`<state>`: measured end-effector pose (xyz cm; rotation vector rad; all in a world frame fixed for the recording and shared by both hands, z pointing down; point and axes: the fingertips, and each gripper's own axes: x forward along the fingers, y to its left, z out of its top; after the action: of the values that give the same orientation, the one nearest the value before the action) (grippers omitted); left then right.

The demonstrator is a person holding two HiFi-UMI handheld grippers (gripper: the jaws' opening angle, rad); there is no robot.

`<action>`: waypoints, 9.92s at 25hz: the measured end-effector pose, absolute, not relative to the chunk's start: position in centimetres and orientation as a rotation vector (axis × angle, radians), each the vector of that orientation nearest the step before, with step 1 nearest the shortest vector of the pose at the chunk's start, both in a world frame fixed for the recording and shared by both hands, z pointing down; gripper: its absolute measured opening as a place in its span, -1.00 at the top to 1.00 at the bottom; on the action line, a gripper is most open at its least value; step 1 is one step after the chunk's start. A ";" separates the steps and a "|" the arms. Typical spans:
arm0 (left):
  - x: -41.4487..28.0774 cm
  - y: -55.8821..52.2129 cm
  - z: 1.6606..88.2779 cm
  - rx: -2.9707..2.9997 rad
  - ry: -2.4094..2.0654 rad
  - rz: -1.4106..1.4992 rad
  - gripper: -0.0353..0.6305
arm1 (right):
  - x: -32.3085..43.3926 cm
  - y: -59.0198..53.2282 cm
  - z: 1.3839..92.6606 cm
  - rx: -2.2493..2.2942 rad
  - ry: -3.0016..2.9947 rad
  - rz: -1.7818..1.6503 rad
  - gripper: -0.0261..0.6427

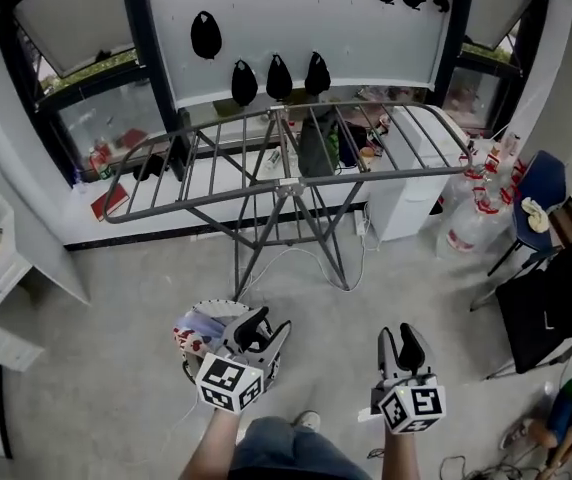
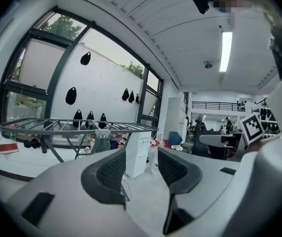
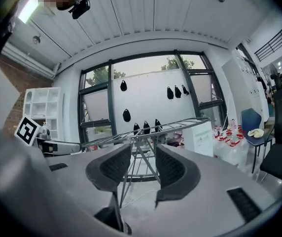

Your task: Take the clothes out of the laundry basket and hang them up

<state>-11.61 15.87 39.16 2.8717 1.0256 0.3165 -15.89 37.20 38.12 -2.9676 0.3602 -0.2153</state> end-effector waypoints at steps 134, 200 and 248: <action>-26.0 -9.5 92.0 2.152 -1.137 0.497 0.29 | -20.7 -7.8 104.3 -0.732 3.725 -1.075 0.89; 14.4 7.0 32.3 3.201 0.444 0.242 0.76 | 19.6 20.2 27.3 -2.687 1.625 -0.072 0.89; 44.8 20.0 21.9 3.102 0.954 0.076 0.76 | 44.3 35.3 19.7 -3.162 0.890 0.070 0.89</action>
<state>44.77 19.97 21.93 3.1021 0.9537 0.0762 44.26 35.26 19.65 -3.1623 0.8902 0.0696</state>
